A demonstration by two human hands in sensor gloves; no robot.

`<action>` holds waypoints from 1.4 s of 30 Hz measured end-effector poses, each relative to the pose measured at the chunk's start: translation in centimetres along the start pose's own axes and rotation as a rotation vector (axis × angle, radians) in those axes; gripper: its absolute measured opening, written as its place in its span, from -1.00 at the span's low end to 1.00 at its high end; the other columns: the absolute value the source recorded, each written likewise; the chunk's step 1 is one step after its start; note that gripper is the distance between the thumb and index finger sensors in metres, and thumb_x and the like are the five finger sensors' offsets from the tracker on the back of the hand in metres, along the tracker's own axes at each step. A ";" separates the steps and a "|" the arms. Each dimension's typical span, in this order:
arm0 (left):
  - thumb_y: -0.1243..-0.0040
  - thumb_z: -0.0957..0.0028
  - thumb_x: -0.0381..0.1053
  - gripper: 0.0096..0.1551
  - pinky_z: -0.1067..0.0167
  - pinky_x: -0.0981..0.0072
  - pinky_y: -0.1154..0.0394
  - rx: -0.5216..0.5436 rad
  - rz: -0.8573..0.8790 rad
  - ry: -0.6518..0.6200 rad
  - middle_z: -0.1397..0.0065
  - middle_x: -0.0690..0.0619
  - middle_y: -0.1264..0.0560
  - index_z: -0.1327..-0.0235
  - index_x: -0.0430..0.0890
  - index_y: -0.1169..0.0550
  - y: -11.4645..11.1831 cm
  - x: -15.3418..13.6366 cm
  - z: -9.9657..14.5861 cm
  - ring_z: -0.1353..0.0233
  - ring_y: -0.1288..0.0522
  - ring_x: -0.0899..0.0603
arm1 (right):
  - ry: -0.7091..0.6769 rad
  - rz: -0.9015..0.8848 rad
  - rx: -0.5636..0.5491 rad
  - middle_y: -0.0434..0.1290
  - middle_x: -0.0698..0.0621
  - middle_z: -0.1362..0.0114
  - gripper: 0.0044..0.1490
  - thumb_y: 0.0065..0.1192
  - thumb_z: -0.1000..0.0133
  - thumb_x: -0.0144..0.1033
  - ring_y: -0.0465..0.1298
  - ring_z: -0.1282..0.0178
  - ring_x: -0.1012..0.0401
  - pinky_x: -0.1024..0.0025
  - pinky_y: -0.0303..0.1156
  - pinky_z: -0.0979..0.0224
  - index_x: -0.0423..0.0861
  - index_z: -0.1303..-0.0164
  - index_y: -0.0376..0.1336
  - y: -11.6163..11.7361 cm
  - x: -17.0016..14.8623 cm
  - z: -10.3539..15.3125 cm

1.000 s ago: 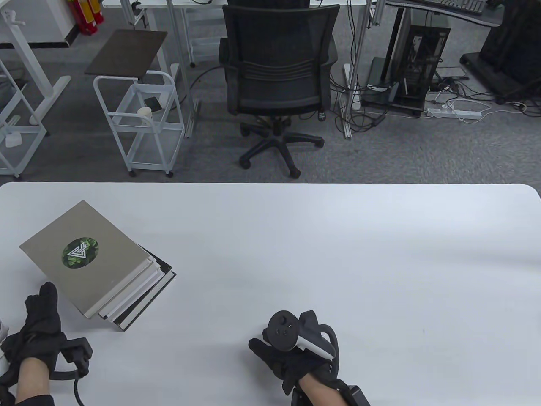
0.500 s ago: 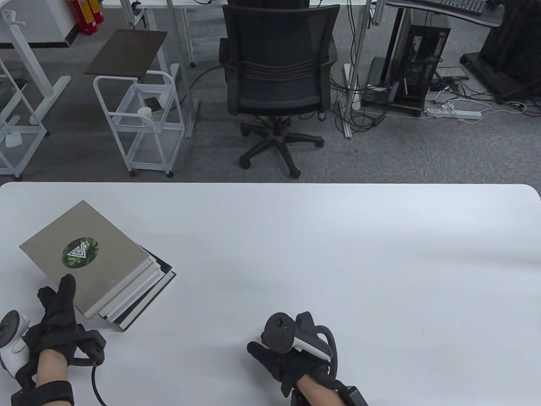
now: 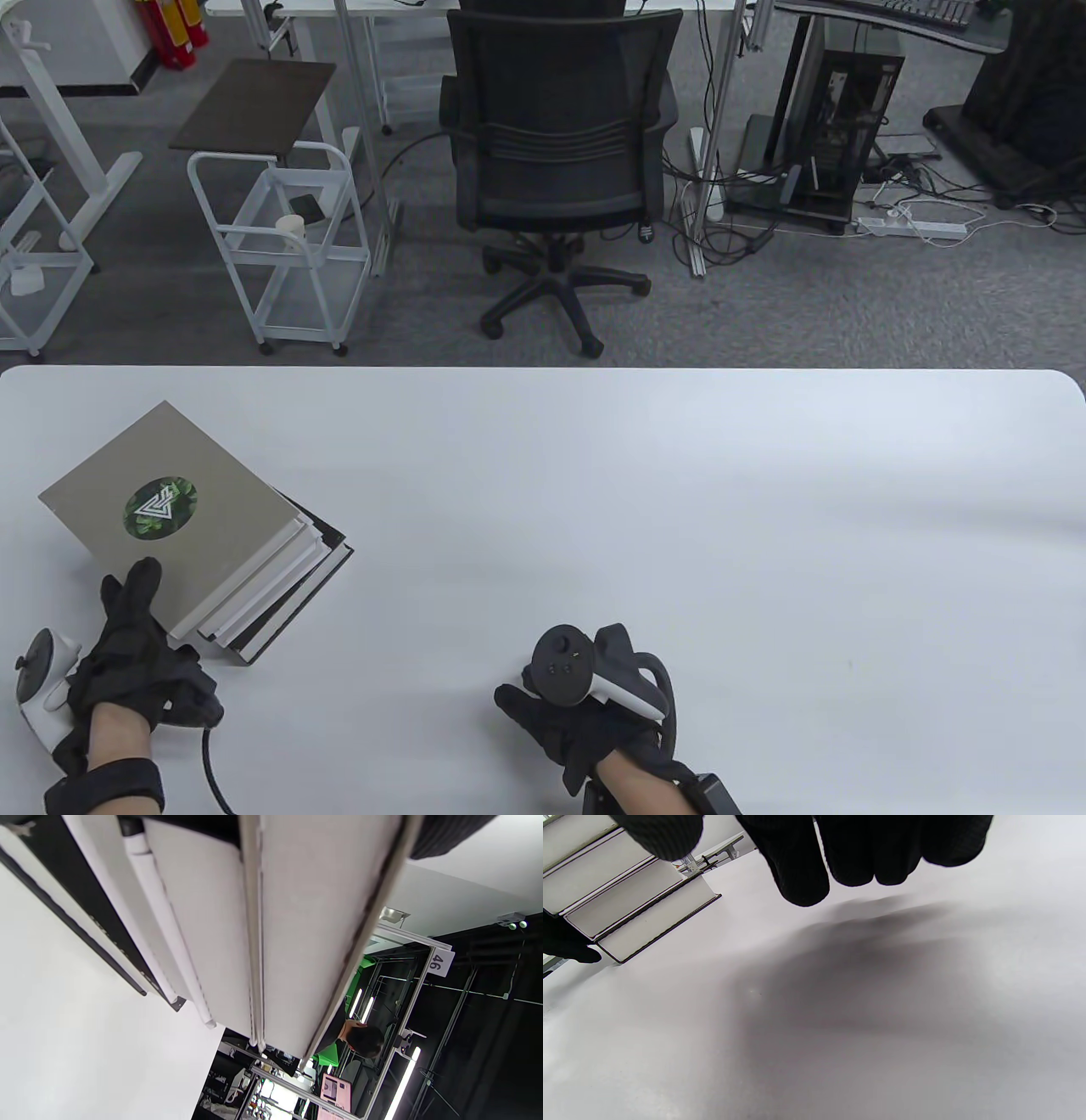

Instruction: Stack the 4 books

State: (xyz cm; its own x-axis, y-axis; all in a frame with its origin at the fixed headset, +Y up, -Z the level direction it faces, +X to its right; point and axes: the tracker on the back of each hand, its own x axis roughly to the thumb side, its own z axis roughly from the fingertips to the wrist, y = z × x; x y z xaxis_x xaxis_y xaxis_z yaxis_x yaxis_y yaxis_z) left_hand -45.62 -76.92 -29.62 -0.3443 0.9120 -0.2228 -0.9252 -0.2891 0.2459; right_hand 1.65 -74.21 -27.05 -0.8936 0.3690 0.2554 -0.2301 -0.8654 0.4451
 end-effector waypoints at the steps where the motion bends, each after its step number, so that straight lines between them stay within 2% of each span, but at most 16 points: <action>1: -0.03 -0.10 0.51 0.26 -0.36 -0.65 0.30 -0.022 0.017 -0.001 -0.51 -0.14 0.59 -0.42 0.11 0.52 0.0 -0.2 -0.1 -0.59 0.56 -0.38 | 0.002 -0.001 0.001 0.21 -0.37 -0.63 -0.08 -0.15 -0.34 0.26 0.24 -0.54 -0.32 -0.18 0.30 -0.49 -0.27 -0.55 0.26 0.0 0.0 0.0; 6: -0.05 -0.08 0.52 0.27 -0.34 -0.67 0.31 -0.033 0.026 -0.008 -0.54 -0.15 0.58 -0.48 0.10 0.47 0.3 -0.4 -0.3 -0.57 0.58 -0.42 | 0.008 -0.009 -0.002 0.20 -0.37 -0.64 -0.08 -0.15 -0.34 0.26 0.24 -0.54 -0.32 -0.18 0.30 -0.49 -0.27 -0.56 0.25 -0.1 -0.2 0.0; 9: -0.05 -0.07 0.53 0.25 -0.31 -0.71 0.30 0.009 0.020 -0.034 -0.58 -0.21 0.50 -0.56 0.07 0.37 0.4 -0.5 -0.3 -0.56 0.56 -0.48 | 0.007 -0.007 -0.002 0.21 -0.37 -0.63 -0.08 -0.15 -0.34 0.25 0.24 -0.53 -0.32 -0.18 0.30 -0.49 -0.27 -0.55 0.26 -0.1 -0.2 0.0; 12: -0.03 -0.06 0.54 0.24 -0.30 -0.72 0.30 -0.011 0.034 -0.033 -0.58 -0.21 0.51 -0.54 0.08 0.39 0.3 -0.7 -0.4 -0.56 0.56 -0.48 | 0.008 -0.003 -0.004 0.20 -0.37 -0.63 -0.09 -0.15 -0.34 0.24 0.24 -0.53 -0.32 -0.18 0.31 -0.49 -0.27 -0.55 0.26 -0.2 -0.2 0.0; 17: -0.01 -0.07 0.52 0.27 -0.32 -0.76 0.18 -0.059 0.060 -0.026 -0.55 -0.19 0.55 -0.47 0.09 0.49 0.1 -0.6 -0.8 -0.58 0.51 -0.51 | 0.008 -0.005 -0.011 0.20 -0.37 -0.63 -0.09 -0.15 -0.34 0.24 0.24 -0.53 -0.32 -0.18 0.31 -0.49 -0.27 -0.55 0.26 -0.3 -0.4 0.0; 26: -0.07 -0.06 0.51 0.30 -0.30 -0.78 0.24 -0.085 0.145 -0.057 -0.52 -0.13 0.62 -0.45 0.14 0.51 0.0 -1.1 -1.2 -0.54 0.63 -0.46 | 0.013 -0.001 -0.021 0.21 -0.37 -0.63 -0.09 -0.14 -0.34 0.24 0.25 -0.53 -0.32 -0.18 0.31 -0.49 -0.27 -0.55 0.26 -0.4 -0.6 0.1; 35: -0.07 -0.09 0.44 0.27 -0.30 -0.79 0.20 -0.087 0.145 -0.063 -0.53 -0.15 0.60 -0.46 0.08 0.49 0.0 -0.9 -1.2 -0.53 0.61 -0.50 | 0.014 -0.020 -0.024 0.20 -0.37 -0.63 -0.09 -0.15 -0.34 0.24 0.24 -0.53 -0.32 -0.18 0.30 -0.49 -0.27 -0.56 0.25 -0.6 -0.8 0.1; 42: -0.07 -0.09 0.44 0.28 -0.31 -0.78 0.18 -0.190 0.087 -0.026 -0.54 -0.16 0.58 -0.48 0.05 0.48 -2.6 -1.2 -2.0 -0.54 0.58 -0.53 | 0.018 -0.025 -0.033 0.20 -0.37 -0.63 -0.09 -0.14 -0.34 0.24 0.24 -0.53 -0.32 -0.18 0.30 -0.49 -0.27 -0.56 0.25 -0.8 -1.0 0.2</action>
State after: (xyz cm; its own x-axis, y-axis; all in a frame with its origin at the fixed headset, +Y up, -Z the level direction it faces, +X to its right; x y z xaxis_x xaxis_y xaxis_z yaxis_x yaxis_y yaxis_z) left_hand -43.10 -77.89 -31.91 -0.4223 0.8877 -0.1832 -0.9064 -0.4147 0.0801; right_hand 2.85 -73.80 -27.51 -0.8940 0.3849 0.2293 -0.2647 -0.8667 0.4229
